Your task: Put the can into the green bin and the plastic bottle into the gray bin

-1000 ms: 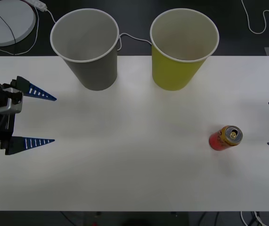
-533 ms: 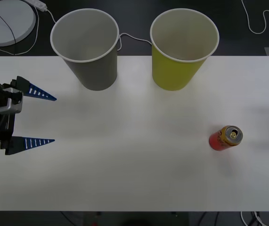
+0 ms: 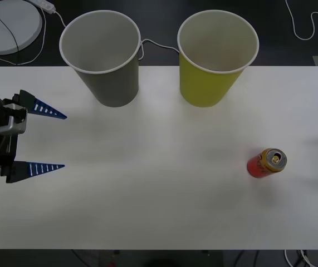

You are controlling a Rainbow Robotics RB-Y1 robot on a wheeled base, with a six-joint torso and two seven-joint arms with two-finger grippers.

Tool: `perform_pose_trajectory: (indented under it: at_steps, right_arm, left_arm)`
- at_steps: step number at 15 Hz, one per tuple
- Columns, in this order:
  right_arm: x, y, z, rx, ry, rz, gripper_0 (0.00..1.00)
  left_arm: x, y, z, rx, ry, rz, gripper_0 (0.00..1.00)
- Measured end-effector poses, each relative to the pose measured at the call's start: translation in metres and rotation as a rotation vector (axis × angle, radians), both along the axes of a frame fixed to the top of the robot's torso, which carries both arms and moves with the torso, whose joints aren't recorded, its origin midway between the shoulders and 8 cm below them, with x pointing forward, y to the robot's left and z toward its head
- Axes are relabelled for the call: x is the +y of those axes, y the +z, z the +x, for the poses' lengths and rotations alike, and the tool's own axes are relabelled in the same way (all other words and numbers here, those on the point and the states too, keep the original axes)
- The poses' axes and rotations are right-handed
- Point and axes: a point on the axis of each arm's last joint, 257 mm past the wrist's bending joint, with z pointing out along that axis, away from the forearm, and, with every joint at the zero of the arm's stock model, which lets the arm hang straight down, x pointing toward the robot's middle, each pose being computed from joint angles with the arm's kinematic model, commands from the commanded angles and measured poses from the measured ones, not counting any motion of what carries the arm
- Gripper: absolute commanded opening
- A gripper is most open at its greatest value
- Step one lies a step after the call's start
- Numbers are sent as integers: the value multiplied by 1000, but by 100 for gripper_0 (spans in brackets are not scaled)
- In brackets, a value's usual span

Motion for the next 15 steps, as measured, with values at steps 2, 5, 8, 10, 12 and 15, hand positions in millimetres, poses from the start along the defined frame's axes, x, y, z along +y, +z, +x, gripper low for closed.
perform_pose_trajectory:
  at_steps: [2,5,8,10,12,15]
  right_arm:
    - [-1,-7,-3,17,-18,47,100]
    - [7,-17,-8,40,-28,129,100]
    - [12,-29,-8,67,-70,228,100]
    - [11,-36,-5,79,-108,277,100]
    - [9,-44,-3,77,-147,312,100]
    - [16,-60,2,66,-201,363,100]
  left_arm:
    - [0,0,0,0,0,0,100]
    - [0,0,0,0,0,0,100]
    - [0,0,0,0,0,0,100]
    - [0,0,0,0,0,0,100]
    - [0,0,0,0,0,0,100]
    - [0,0,0,0,0,0,100]
